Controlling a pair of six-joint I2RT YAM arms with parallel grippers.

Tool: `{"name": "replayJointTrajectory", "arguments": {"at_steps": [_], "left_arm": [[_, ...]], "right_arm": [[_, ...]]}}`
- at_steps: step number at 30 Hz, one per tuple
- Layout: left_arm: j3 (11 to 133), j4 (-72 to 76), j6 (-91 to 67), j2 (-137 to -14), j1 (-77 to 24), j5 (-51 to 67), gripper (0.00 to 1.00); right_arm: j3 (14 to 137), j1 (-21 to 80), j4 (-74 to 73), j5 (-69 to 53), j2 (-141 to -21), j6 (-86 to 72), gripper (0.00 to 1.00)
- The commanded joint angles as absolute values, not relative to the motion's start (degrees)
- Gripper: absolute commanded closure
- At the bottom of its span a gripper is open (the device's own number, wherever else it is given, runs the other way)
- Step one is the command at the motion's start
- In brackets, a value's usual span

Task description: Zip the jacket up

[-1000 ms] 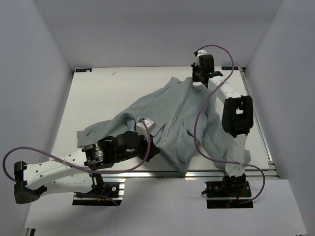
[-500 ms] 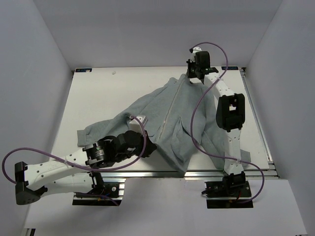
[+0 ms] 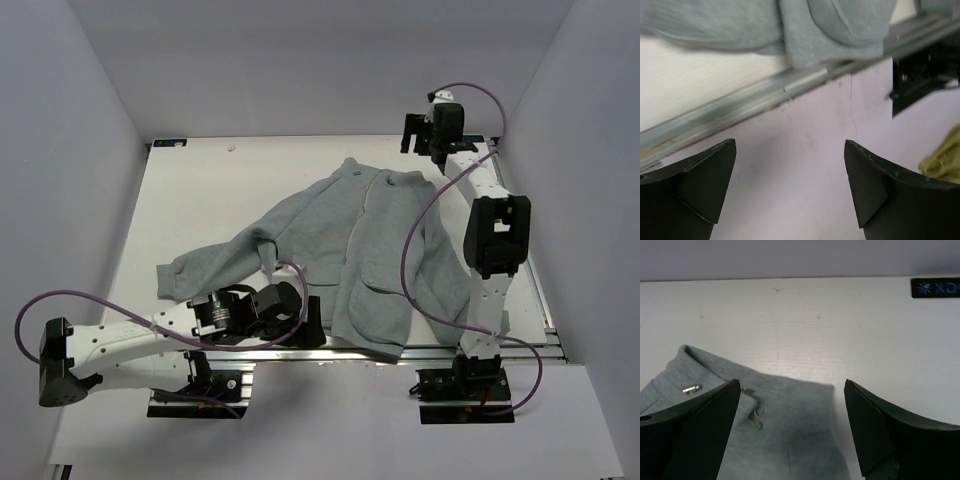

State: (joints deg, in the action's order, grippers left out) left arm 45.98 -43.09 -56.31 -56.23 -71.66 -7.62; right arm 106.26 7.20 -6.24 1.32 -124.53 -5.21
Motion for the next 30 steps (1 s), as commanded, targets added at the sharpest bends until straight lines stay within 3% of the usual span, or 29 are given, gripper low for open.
{"name": "replayJointTrajectory", "arguments": {"at_steps": [1,6,8,10,12,13,15,16,19,21,30], "left_arm": [[53.1,-49.7,-59.3,-55.9,-71.7,-20.2,0.02],[66.9,-62.3,-66.7,-58.0,-69.2,-41.9,0.02],[68.4,-58.7,-61.1,-56.2,-63.5,-46.6,0.02],[67.4,-45.7,-52.7,-55.2,-57.0,-44.3,0.02],[66.4,-34.4,-43.0,-57.9,-43.6,-32.8,0.02],[67.9,-33.5,-40.9,-61.1,-32.9,-26.5,0.02],[72.9,-37.8,-40.1,-73.7,-24.2,-14.0,0.02],[79.8,-40.6,-40.1,-78.1,-20.3,-13.9,0.02],[89.4,-47.8,-39.7,-88.4,-18.6,-24.1,0.02],[90.2,-46.5,-38.6,-89.3,-17.0,-23.5,0.02],[76.6,-37.4,-36.2,-74.7,-7.7,-21.2,0.02]], "right_arm": [[98.7,8.0,-4.3,7.2,-113.6,-7.3,0.11],[81.6,7.9,-0.6,14.0,-99.8,-11.5,0.11],[77.2,6.9,-1.1,13.8,-97.1,-12.6,0.11],[75.1,6.2,-3.8,13.2,-93.5,-14.5,0.11],[72.3,6.1,-5.1,13.0,-89.8,-15.7,0.11],[71.5,6.1,-6.7,13.1,-88.3,-15.9,0.11],[69.0,6.1,-8.3,14.7,-83.9,-16.5,0.11],[68.2,6.2,-9.4,15.3,-82.3,-17.0,0.11],[64.8,6.2,-12.7,17.2,-76.5,-18.4,0.11],[62.5,6.1,-13.3,15.7,-72.9,-18.3,0.11],[54.7,6.2,-14.9,16.3,-63.2,-19.0,0.11]]}}
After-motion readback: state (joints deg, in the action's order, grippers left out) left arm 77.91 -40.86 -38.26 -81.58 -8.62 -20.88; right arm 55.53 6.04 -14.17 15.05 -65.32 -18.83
